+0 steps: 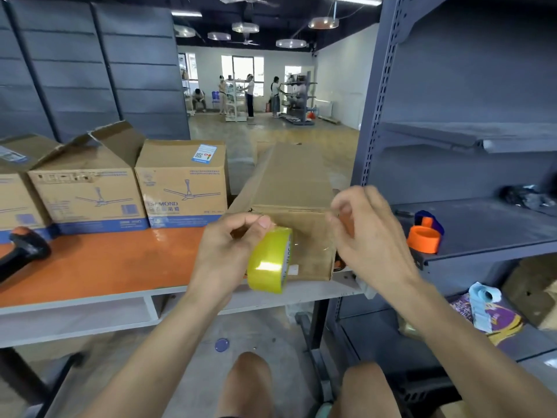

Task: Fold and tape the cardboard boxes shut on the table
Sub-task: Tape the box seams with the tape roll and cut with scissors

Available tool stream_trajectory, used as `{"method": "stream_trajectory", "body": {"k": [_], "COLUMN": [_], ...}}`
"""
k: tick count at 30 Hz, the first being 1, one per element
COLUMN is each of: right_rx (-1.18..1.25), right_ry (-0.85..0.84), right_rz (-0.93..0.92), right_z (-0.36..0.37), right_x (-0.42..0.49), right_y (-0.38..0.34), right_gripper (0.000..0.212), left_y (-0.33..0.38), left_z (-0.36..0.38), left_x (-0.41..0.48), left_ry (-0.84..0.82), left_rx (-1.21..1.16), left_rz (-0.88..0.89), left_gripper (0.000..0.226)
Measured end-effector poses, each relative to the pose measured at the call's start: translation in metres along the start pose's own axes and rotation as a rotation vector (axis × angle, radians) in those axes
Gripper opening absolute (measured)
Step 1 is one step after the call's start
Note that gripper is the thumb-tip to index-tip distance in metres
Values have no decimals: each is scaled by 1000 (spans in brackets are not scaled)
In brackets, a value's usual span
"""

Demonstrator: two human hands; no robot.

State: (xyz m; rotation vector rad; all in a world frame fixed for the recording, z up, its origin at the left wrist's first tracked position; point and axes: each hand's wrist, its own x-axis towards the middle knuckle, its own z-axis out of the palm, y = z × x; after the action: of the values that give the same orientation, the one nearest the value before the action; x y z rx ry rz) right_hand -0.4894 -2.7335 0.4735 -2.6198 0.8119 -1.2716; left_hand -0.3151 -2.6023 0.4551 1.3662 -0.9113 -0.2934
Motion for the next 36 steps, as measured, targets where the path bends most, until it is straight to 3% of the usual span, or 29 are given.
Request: {"method": "stream_trajectory", "body": {"k": [2, 6, 10, 15, 18, 22, 27, 31, 36], "right_rx": [159, 493, 663, 781, 1036, 1112, 869, 866, 812], "right_ry": [-85, -331, -267, -209, -239, -142, -105, -77, -55], "right_rz": [17, 177, 297, 417, 550, 545, 451, 494, 401], "right_z": [0, 15, 26, 33, 35, 43, 56, 65, 70], "right_x": [-14, -25, -21, -21, -22, -29, -32, -24, -28], "right_y": [-25, -58, -70, -78, -89, -90, -86, -83, -83], "right_gripper": [15, 42, 49, 43, 41, 36, 43, 29, 36], "left_y": [5, 14, 20, 32, 42, 46, 40, 28, 20], "left_z": [0, 3, -1, -9, -13, -22, -26, -22, -22], "left_x": [-1, -3, -5, 1, 11, 33, 52, 60, 79], "left_ry": [35, 44, 16, -30, -70, -68, -81, -91, -80], "left_rx": [-39, -4, -50, -1, -15, -112, -108, -144, -86], "left_rz": [19, 102, 111, 171, 183, 123, 80, 34, 27], "left_gripper": [13, 18, 26, 12, 6, 13, 9, 7, 20]}}
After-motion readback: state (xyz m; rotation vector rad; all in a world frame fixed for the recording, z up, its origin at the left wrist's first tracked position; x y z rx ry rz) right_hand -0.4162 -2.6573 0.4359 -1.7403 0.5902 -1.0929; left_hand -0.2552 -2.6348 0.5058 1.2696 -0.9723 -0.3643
